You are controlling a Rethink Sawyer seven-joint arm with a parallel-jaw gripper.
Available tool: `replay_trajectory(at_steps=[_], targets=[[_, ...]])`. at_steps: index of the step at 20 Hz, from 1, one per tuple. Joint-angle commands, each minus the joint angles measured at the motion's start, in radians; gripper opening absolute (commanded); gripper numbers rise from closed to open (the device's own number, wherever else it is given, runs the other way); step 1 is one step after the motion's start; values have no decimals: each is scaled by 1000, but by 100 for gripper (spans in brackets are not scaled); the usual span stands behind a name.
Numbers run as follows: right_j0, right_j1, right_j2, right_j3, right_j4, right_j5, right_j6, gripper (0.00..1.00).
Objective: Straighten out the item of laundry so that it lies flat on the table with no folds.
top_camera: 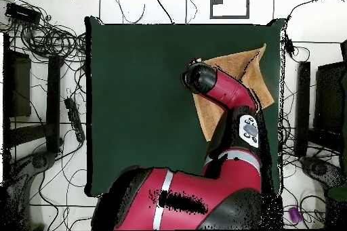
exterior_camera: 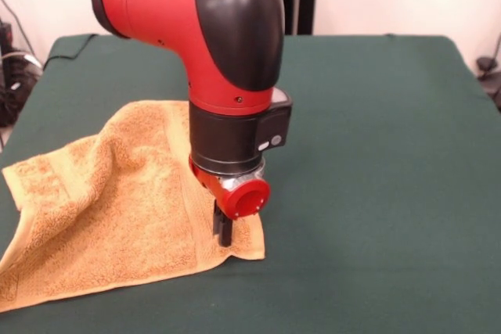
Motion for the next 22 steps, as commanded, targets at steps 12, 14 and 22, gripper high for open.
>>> replay_trajectory(at_steps=[12,14,22], targets=[[4,40,227,159,108,-110,214,0],[6,32,230,167,114,-106,213,0],[33,12,208,173,141,-77,231,0]])
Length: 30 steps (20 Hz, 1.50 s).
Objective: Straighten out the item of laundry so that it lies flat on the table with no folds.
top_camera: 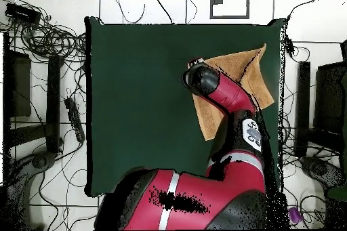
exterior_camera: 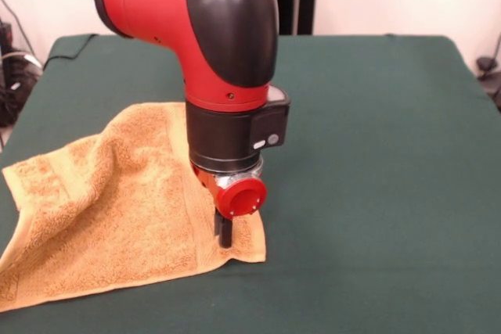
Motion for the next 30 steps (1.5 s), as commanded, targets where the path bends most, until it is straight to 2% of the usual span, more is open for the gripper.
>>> replay_trajectory(at_steps=[1,13,30], targets=[[54,32,175,118,79,-27,233,0],[99,49,150,97,131,-37,262,0],[107,82,154,63,162,-53,227,0]])
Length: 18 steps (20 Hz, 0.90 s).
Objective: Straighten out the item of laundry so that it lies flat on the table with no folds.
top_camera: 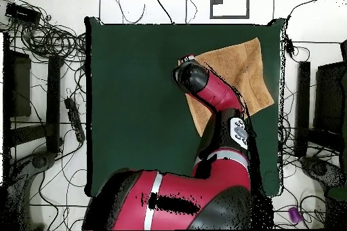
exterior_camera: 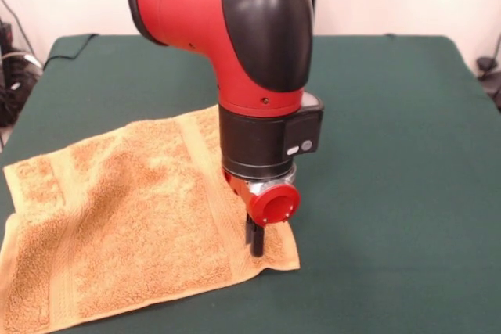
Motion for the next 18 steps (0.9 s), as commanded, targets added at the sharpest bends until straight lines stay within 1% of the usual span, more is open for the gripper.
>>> replay_trajectory(at_steps=[1,10,18], targets=[[55,72,155,57,68,-25,227,0],[53,78,181,50,85,-46,231,0],[63,97,173,19,100,-34,226,0]])
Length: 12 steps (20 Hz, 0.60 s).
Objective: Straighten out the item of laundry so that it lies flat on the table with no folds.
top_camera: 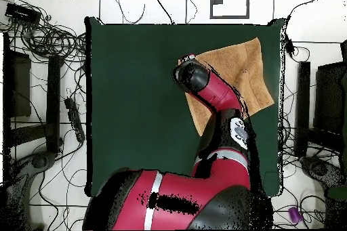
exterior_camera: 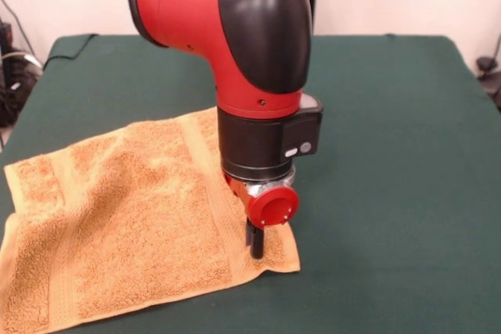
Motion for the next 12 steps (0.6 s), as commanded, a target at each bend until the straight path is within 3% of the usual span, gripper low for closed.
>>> replay_trajectory(at_steps=[1,12], targets=[[65,93,172,19,70,-34,226,0],[109,110,139,-15,95,-6,244,0]])
